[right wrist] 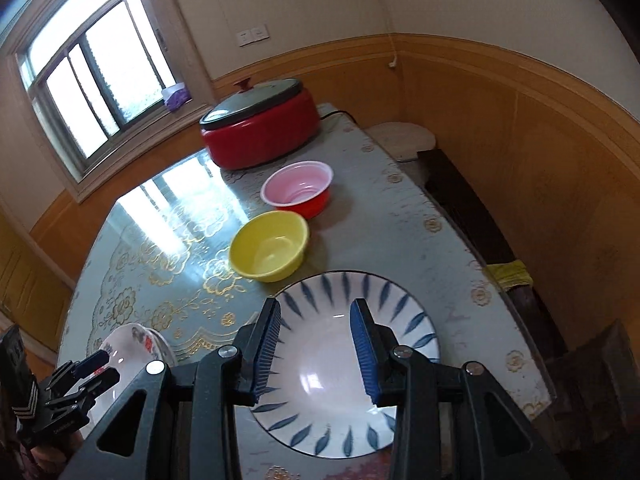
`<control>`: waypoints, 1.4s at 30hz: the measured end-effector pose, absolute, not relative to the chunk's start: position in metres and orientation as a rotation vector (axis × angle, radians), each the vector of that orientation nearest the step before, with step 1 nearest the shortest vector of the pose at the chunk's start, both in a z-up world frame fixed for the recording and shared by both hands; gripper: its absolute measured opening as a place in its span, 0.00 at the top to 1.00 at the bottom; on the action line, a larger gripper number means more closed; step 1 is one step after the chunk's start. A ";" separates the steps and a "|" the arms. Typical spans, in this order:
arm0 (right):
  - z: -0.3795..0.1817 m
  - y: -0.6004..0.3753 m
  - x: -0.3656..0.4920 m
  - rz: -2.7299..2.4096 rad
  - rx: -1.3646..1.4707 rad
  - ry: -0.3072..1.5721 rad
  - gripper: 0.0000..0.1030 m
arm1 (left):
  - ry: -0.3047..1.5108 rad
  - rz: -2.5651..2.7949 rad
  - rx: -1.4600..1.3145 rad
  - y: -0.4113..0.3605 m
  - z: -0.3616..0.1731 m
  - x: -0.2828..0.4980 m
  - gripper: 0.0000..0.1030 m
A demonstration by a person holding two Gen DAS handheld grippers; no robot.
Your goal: Organize plates and bowls
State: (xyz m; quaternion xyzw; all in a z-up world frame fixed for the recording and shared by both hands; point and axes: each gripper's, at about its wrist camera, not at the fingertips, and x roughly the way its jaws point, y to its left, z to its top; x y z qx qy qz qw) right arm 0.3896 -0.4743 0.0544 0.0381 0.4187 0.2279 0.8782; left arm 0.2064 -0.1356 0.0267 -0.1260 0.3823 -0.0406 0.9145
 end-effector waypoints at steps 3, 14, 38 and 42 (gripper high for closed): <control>0.042 -0.497 0.409 0.472 0.107 0.923 0.65 | 0.798 -0.120 -0.241 -0.159 0.029 0.220 0.46; -0.029 -0.514 0.456 0.624 0.109 1.096 0.65 | 0.909 -0.130 -0.243 -0.225 -0.005 0.271 0.54; -0.054 -0.463 0.458 0.893 -0.101 1.068 0.88 | 0.941 0.027 -0.192 -0.252 -0.031 0.270 0.79; -0.061 -0.452 0.451 0.932 -0.115 1.068 0.91 | 0.926 0.066 -0.190 -0.245 -0.033 0.259 0.79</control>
